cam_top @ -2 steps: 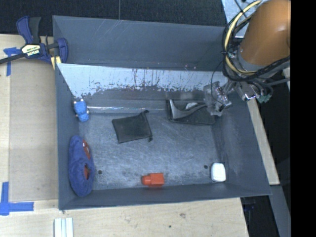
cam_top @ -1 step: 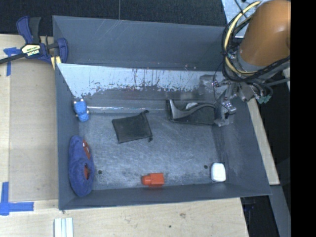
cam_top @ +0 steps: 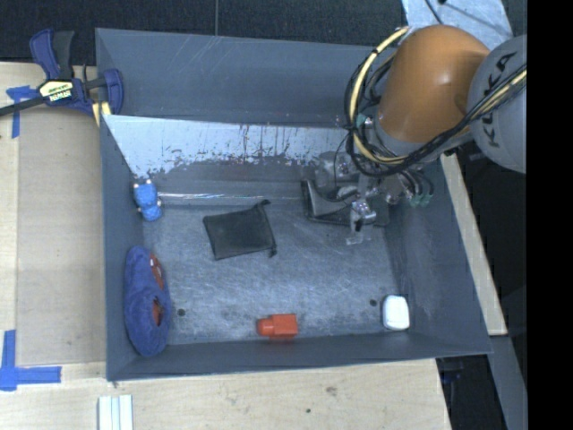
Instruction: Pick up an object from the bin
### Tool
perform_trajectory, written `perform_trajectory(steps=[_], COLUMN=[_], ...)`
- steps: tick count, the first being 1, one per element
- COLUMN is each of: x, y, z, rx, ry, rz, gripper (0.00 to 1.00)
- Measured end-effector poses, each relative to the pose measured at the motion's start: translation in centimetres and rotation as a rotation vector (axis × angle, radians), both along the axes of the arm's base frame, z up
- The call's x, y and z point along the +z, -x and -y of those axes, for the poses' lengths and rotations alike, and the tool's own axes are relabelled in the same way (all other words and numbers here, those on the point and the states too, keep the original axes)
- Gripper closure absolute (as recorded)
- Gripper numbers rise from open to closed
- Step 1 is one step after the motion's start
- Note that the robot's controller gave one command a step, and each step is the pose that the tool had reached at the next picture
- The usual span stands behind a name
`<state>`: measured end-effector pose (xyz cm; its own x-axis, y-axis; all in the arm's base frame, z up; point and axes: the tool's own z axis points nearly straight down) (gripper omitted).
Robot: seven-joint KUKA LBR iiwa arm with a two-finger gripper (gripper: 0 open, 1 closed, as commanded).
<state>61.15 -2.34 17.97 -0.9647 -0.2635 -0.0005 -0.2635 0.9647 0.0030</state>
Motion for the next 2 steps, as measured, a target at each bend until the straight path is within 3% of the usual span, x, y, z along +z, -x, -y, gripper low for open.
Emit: perform_trajectory(steps=[1,2], x=[-3.5,-7.8], y=[-0.7,-1.6], z=[2.0,6.2], rx=[0.068,0.081], ry=[0.003,0.002], rz=[0.001,0.000], gripper=[0.00,0.00])
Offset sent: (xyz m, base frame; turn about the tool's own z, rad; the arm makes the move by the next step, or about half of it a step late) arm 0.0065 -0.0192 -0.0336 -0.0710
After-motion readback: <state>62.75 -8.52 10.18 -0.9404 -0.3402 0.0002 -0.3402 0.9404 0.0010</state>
